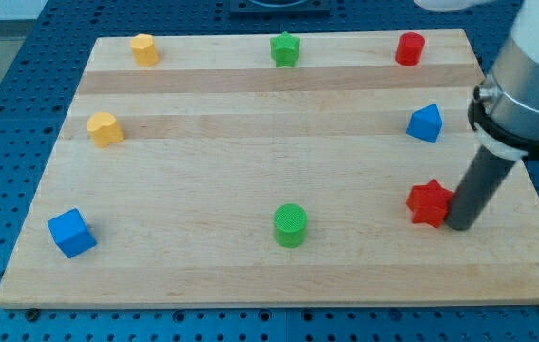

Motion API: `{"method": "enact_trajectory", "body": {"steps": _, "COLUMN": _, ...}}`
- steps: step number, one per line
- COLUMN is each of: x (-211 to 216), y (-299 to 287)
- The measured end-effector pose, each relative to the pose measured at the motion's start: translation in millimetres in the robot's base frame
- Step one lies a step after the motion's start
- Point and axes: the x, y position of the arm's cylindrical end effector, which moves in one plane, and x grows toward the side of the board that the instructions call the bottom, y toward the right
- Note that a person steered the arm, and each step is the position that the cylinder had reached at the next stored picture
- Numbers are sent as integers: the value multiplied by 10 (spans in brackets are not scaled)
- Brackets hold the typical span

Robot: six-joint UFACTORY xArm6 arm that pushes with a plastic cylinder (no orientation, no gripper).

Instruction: Push the green circle to the red star

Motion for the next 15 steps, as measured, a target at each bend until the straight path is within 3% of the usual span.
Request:
{"method": "enact_trajectory", "body": {"steps": 3, "x": -318, "y": -1165}}
{"method": "enact_trajectory", "body": {"steps": 5, "x": 351, "y": -1589}}
{"method": "enact_trajectory", "body": {"steps": 6, "x": 383, "y": -2223}}
{"method": "enact_trajectory", "body": {"steps": 7, "x": 363, "y": -2443}}
{"method": "enact_trajectory", "body": {"steps": 10, "x": 230, "y": -1891}}
{"method": "enact_trajectory", "body": {"steps": 13, "x": 69, "y": -2430}}
{"method": "enact_trajectory", "body": {"steps": 15, "x": -147, "y": -2351}}
